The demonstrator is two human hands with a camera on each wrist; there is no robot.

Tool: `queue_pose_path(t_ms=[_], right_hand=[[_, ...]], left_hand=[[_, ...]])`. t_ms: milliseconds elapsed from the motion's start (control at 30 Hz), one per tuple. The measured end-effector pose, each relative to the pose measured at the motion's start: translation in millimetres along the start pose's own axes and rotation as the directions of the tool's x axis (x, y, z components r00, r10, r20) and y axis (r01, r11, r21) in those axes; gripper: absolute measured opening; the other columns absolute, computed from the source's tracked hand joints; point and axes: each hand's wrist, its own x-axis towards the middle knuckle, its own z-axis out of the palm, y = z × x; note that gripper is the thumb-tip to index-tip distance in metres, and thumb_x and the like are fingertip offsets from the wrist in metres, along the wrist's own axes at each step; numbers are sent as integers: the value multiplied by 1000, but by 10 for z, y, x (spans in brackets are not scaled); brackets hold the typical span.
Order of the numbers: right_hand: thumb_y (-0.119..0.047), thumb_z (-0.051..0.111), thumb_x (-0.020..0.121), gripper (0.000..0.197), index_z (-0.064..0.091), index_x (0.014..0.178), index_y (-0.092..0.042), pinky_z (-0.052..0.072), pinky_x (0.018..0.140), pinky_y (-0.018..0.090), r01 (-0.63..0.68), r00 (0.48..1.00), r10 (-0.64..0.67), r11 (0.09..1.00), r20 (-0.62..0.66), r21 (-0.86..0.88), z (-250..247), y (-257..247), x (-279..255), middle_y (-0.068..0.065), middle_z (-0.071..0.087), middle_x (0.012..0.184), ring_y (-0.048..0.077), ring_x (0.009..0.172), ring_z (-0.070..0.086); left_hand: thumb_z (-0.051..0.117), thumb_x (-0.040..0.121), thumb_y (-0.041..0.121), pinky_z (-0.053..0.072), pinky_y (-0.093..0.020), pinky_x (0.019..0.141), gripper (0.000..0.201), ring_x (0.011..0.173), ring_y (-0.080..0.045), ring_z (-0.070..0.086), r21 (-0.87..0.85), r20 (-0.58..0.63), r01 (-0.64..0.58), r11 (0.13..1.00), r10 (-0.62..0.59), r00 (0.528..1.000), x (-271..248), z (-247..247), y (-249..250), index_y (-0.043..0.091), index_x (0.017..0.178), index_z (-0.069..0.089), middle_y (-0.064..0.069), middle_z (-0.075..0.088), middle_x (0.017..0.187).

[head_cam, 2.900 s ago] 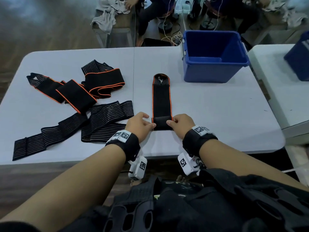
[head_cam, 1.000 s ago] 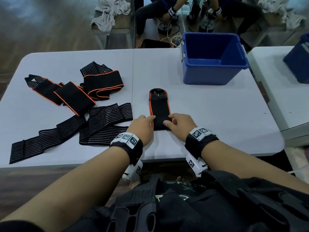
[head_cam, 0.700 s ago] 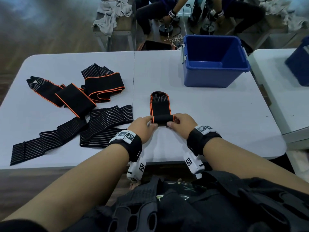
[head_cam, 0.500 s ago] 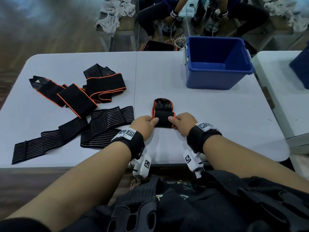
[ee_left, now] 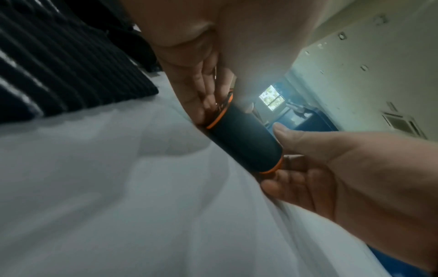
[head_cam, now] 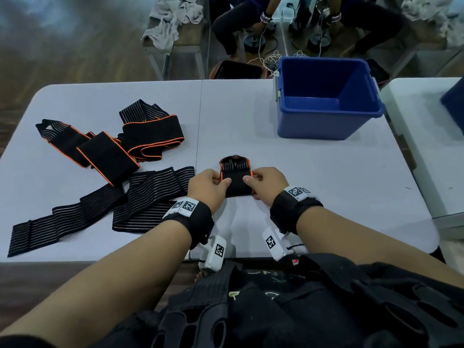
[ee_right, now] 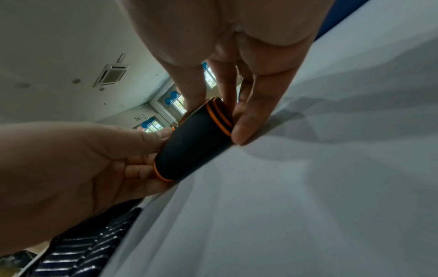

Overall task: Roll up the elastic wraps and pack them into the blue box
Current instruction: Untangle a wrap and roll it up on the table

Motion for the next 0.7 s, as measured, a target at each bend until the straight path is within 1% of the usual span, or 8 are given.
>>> queue_pose_path(t_ms=[67, 167, 233, 300, 433, 533, 600, 700], right_hand=[[-48, 62, 75, 37, 72, 90, -15, 59, 74, 52, 39, 997, -41, 999, 62, 29, -8, 2, 5, 4, 68, 70, 27, 69, 68], [-29, 68, 79, 23, 72, 99, -18, 59, 71, 50, 66, 990, -72, 996, 121, 51, -52, 6, 11, -3, 64, 65, 21, 61, 61], [-25, 68, 78, 26, 72, 102, -15, 58, 70, 50, 65, 989, -72, 996, 129, 63, -89, 37, 34, -1, 66, 67, 20, 61, 61], [-26, 69, 76, 29, 73, 103, -16, 59, 76, 49, 61, 993, -68, 996, 101, 66, -147, 78, 45, 0, 70, 73, 21, 67, 64], [-22, 74, 81, 28, 72, 108, -18, 54, 81, 33, 6, 1000, -6, 999, -4, 49, -393, 222, 5, 0, 73, 86, 21, 84, 69], [-23, 74, 81, 32, 69, 112, -16, 51, 80, 31, -47, 992, 50, 998, -113, 32, -636, 385, -61, -1, 70, 87, 20, 86, 66], [-21, 74, 82, 33, 65, 112, -13, 46, 77, 28, -107, 968, 121, 991, -219, 76, -812, 547, -111, -3, 66, 89, 18, 86, 63], [-17, 71, 84, 34, 59, 116, -12, 41, 78, 24, -185, 896, 245, 964, -369, 193, -1126, 809, -211, -2, 62, 93, 18, 88, 60]], left_hand=[[67, 90, 36, 54, -35, 88, 21, 91, -17, 67, -26, -3, 19, 999, -19, 1000, 32, -17, 3, 17, 99, 69, 5, 69, 86], [63, 93, 30, 55, -37, 90, 16, 92, -19, 67, -51, 7, 44, 998, -44, 999, 68, -12, 0, 17, 99, 70, 4, 69, 87], [63, 92, 28, 57, -39, 87, 12, 89, -18, 67, -84, 26, 68, 994, -66, 997, 93, 13, 1, 19, 97, 70, 6, 68, 84], [64, 90, 26, 59, -41, 86, 7, 87, -17, 69, -113, 65, 67, 991, -60, 996, 111, 46, 60, 23, 95, 69, 7, 69, 84], [62, 92, 24, 55, -38, 92, 15, 94, -17, 67, -68, 140, 13, 998, -3, 990, 136, 185, 386, 22, 106, 67, 6, 70, 92], [63, 91, 24, 52, -36, 93, 25, 98, -18, 66, -73, 194, -23, 997, 36, 980, 147, 407, 682, 22, 116, 61, 6, 69, 97], [64, 90, 25, 53, -34, 90, 31, 97, -18, 67, -92, 250, -41, 995, 63, 966, 129, 603, 884, 22, 120, 59, 5, 70, 100], [67, 89, 22, 54, -31, 82, 32, 91, -16, 69, -150, 343, -55, 987, 104, 934, 58, 919, 1212, 22, 120, 59, 6, 71, 98]])
